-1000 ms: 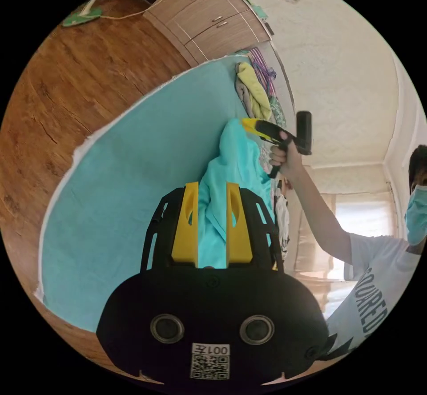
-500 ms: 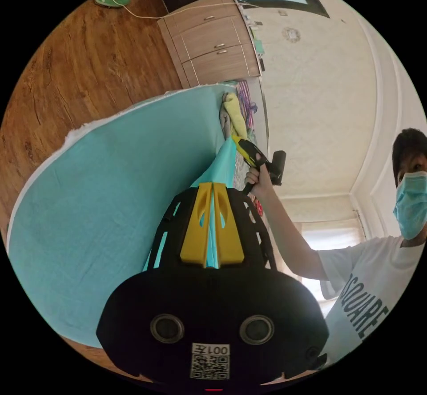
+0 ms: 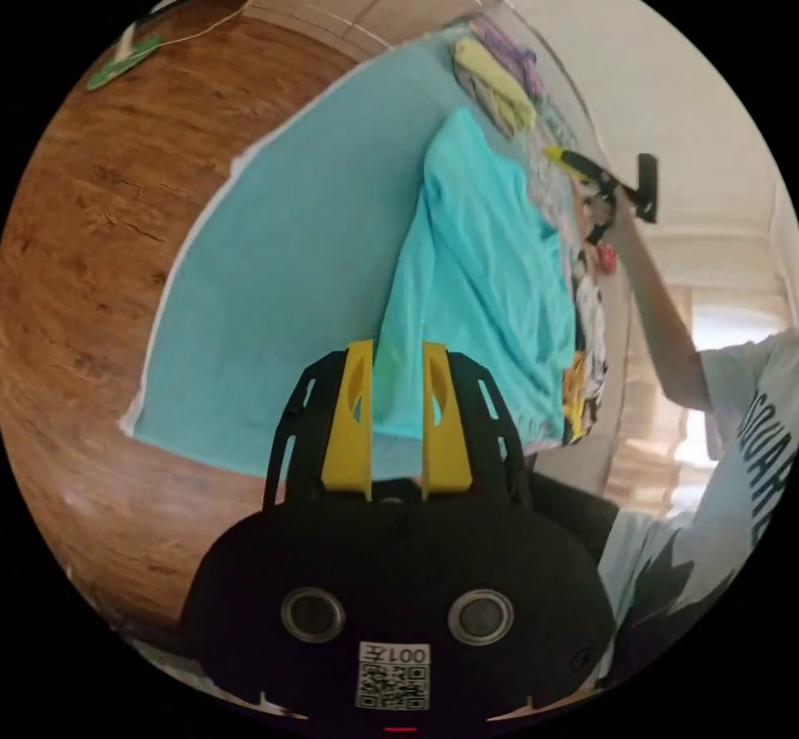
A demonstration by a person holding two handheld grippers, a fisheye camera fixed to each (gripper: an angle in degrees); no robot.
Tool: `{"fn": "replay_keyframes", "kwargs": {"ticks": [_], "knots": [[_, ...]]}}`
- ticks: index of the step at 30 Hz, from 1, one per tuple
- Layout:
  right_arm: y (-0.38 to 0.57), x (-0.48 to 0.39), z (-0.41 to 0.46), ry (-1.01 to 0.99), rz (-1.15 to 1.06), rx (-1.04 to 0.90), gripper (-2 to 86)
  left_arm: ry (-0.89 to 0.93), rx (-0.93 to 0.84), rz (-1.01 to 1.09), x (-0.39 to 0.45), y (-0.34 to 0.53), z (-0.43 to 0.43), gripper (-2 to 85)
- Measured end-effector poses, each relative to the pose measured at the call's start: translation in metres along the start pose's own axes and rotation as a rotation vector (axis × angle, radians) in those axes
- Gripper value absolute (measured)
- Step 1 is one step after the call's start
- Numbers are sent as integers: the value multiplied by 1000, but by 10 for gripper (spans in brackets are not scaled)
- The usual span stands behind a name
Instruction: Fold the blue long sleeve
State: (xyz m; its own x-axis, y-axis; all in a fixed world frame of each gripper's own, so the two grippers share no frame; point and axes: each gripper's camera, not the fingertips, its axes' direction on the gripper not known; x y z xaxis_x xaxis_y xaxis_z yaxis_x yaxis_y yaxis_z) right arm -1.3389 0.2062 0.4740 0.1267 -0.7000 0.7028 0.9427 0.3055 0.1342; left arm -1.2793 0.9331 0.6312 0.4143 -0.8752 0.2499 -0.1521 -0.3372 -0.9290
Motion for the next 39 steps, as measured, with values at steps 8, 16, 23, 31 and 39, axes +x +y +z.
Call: {"fn": "replay_keyframes", "kwargs": {"ticks": [8,16,23,31,39], "knots": [[232,-3,-118,-97,409,75,84,-191,-111,183,27,0,-6,-3],[407,-72,-101,129,586,-303,133,-84,-105,31,3,3,-29,10],[504,-71,-78,158,921,-290,163,18,-231,80,5,-11,-38,27],[529,-65,-100,112,1023,-136,55,11,-433,203,28,-38,-50,-14],[597,-69,-146,-140,1062,-12,23,66,-346,269,48,-36,-106,-14]]}}
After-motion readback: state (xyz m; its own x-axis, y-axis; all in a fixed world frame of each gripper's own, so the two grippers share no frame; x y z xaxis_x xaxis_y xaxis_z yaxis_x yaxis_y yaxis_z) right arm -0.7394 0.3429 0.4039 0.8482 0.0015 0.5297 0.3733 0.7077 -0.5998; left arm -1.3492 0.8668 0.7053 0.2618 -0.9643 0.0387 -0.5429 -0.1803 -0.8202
